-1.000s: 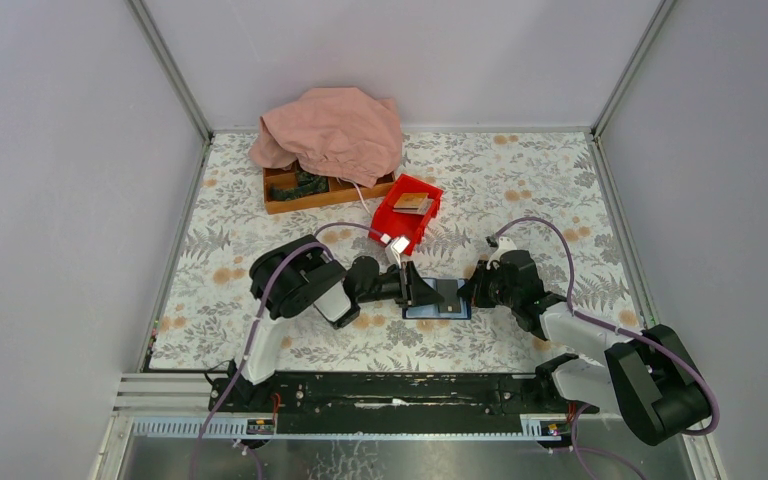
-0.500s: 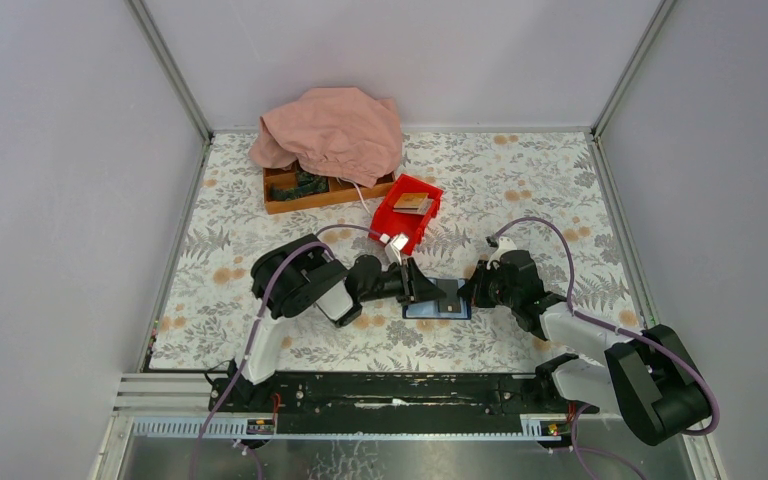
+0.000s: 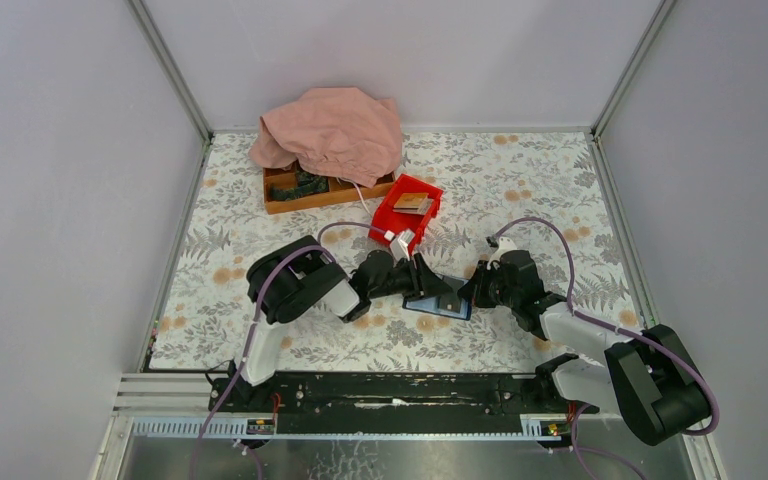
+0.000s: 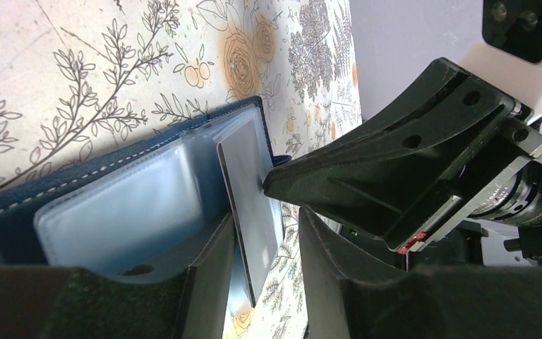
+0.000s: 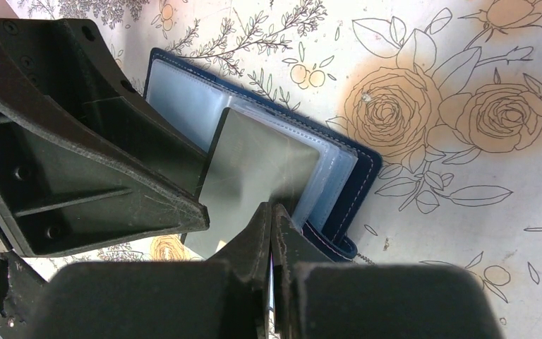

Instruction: Take the credit cards out of the card holder

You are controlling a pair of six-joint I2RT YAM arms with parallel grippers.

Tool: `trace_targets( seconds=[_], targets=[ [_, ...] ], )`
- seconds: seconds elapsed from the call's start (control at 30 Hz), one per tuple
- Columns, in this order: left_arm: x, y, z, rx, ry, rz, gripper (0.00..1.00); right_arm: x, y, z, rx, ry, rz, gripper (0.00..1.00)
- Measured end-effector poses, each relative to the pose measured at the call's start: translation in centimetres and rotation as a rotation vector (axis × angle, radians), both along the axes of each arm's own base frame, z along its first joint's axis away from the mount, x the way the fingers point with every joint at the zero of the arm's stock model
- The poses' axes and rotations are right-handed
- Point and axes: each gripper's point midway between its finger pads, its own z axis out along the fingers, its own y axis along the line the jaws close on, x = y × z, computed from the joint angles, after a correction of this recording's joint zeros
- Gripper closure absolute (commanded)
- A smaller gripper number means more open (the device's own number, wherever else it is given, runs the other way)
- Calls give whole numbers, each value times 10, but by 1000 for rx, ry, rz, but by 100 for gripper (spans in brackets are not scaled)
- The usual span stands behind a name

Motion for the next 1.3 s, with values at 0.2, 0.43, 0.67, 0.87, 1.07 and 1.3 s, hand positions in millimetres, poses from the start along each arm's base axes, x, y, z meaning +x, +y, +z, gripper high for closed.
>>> trace_targets(
  seconds=[0.2,0.43,0.67,0.87,1.07,1.3],
  targets=[
    [1,-5,1,-2,13,1,56,0,0,0,0,-1,0,100],
    [-2,-8,2,-26,63,-5,58,1,0,0,1,-3,-1,100],
    [-13,-11,4,-42,100,-46,58,3,-8,6,-22,-29,-41,100],
    [-14,-8,2,-48,114,-51,58,6,-26,18,-54,-83,-139,100],
    [-6,-2,3,-56,112,-39,58,2,-37,7,-104,-44,-180,100],
    [-4,-1,3,-59,111,-36,58,3,-34,-7,-128,14,-158,100]
  ],
)
